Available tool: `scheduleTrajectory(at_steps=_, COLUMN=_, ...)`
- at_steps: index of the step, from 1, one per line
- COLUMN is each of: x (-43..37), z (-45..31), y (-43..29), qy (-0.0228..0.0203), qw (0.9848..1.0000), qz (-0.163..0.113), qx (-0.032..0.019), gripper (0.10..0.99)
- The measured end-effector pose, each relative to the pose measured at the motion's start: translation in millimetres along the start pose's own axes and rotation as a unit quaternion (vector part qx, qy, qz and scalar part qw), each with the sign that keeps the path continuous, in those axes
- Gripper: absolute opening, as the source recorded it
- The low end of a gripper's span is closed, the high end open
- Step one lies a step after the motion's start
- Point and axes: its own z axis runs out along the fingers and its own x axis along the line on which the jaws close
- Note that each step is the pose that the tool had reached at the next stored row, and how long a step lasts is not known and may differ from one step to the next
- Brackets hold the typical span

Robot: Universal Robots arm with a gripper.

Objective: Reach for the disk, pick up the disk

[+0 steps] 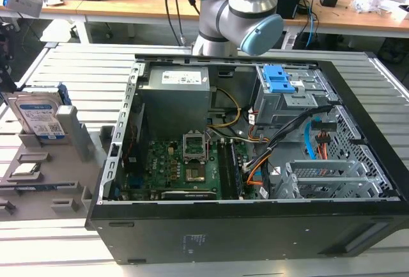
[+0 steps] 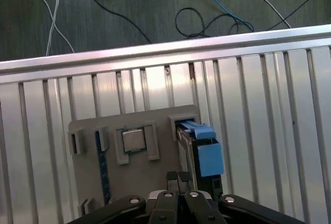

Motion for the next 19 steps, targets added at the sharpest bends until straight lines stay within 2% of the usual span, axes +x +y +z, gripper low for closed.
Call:
scheduleTrajectory(at_steps=6, x=0.0, z=0.0, y=0.0, qy=0.0013, qw=0.9994, qz=-0.033, qx=0.0, gripper=0.106)
scheduleTrajectory(at_steps=10, x=0.0, z=0.0, y=0.0, qy=0.0023, qw=0.9982, qz=-0.061, qx=0.0, gripper=0.106)
scheduleTrajectory(at_steps=16, x=0.0, z=0.0, y=0.0, qy=0.0024, qw=0.9979, qz=-0.064, qx=0.0, gripper=0.106)
scheduleTrajectory(at_steps=17, x=0.0, z=0.0, y=0.0, qy=0.0025, qw=0.9979, qz=-0.064, qx=0.0001, gripper=0.114)
scheduleTrajectory(at_steps=18, x=0.0, z=0.0, y=0.0, qy=0.0025, qw=0.9979, qz=-0.065, qx=0.0, gripper=0.173)
scheduleTrajectory(at_steps=19, x=0.0, z=0.0, y=0.0, qy=0.0025, qw=0.9979, qz=-0.065, qx=0.0, gripper=0.173)
